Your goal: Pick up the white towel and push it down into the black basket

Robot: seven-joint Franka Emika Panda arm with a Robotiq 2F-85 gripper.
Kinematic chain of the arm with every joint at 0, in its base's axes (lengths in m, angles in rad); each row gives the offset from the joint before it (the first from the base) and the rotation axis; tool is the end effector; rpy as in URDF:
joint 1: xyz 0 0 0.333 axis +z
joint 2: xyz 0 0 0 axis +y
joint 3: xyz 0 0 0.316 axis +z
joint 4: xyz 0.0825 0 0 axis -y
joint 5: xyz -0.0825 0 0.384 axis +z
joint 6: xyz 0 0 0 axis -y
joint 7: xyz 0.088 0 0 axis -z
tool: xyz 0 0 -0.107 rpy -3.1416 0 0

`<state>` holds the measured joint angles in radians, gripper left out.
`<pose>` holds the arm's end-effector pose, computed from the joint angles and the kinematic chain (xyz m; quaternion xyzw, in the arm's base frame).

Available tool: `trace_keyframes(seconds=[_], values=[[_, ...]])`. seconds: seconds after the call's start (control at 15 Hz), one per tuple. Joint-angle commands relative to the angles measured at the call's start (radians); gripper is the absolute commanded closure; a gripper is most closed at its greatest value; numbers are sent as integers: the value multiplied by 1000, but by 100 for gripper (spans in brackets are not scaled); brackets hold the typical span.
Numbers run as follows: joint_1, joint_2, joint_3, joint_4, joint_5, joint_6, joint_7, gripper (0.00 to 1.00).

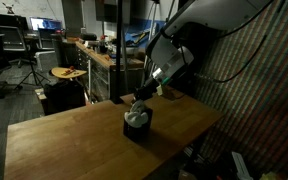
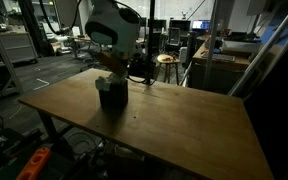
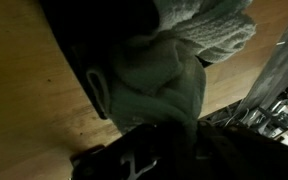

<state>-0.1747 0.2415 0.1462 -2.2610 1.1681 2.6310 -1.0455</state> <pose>0.5392 -0.0376 0.2580 -0.9480 0.0040 -0.2016 0.2463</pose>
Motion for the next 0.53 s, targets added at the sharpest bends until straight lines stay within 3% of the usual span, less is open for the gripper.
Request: trace_keyframes(seconds=[0.0,0.47], values=[[-3,-49,1,-32,13,2,-10,97],[1,-45,25,-68,57,-5,-33,96]])
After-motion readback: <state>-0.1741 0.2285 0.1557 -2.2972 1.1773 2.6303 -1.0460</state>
